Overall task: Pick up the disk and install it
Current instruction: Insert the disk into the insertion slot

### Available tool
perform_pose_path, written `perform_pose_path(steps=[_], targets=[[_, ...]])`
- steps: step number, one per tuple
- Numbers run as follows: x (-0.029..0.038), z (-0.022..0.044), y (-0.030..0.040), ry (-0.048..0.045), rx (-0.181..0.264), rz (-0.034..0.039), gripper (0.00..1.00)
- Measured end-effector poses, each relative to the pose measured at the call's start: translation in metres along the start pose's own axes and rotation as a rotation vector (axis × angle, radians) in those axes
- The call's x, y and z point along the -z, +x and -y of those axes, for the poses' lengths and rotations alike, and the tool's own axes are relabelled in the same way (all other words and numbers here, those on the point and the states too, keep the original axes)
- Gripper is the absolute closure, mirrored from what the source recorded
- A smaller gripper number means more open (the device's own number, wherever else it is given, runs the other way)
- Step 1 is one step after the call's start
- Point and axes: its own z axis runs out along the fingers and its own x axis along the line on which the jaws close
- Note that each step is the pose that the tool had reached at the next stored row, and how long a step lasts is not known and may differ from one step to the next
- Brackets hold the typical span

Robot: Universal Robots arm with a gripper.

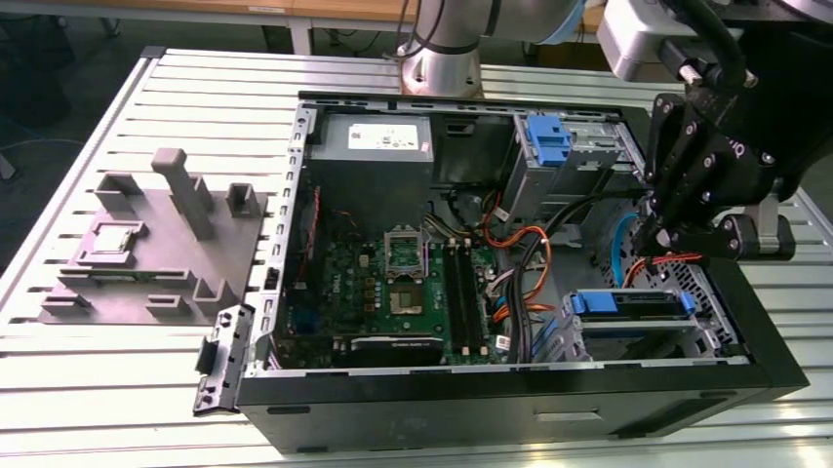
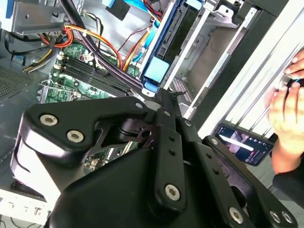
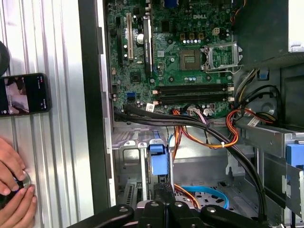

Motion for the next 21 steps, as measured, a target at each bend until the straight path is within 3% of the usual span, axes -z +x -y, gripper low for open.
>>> perform_pose_path(steps=[6,7,8,11,21], targets=[[-0.0002,0.0,0.0,-0.0018,0.0,0.0,0.9],[-0.0011,0.0003,0.0,-0.0099,0.0,0.0,0.9],[-0.0023,0.002,-0.0001,-0.0249,-0.001,-0.0013,0.9],[-0.0054,0.0059,-0.0003,-0.0379,-0.001,-0.0021,0.9],[-0.0216,0.0052,0.0002,-0.0386,-0.001,-0.0022,0.9]])
